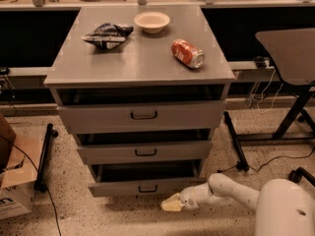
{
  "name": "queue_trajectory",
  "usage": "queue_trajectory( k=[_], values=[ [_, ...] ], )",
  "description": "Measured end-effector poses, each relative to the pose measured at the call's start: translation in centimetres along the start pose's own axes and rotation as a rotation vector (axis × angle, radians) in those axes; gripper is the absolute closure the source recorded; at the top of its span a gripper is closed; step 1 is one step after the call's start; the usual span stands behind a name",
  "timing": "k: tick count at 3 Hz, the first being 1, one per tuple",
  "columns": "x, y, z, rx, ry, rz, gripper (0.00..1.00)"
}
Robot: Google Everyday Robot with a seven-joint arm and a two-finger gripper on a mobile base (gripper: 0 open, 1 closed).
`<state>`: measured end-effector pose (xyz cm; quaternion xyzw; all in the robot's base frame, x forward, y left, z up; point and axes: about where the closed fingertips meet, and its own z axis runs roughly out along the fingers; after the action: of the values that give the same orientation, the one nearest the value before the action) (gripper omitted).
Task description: Close bottom drawer
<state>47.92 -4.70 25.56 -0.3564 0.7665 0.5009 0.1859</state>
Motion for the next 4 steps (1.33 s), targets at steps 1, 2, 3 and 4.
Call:
queue_trajectory(
  k=[1, 2, 3, 4],
  values=[
    [2.4, -2.2, 1.5, -0.022, 0.045, 0.056, 1.0],
    [3.5, -5.6, 4.3, -0.061, 0.096, 0.096, 1.0],
    [3.6, -8.1, 6.9, -0.11, 0.147, 0.12, 1.0],
    [1.1, -10.3, 7.1, -0.088, 0.135, 0.068, 1.0]
  ],
)
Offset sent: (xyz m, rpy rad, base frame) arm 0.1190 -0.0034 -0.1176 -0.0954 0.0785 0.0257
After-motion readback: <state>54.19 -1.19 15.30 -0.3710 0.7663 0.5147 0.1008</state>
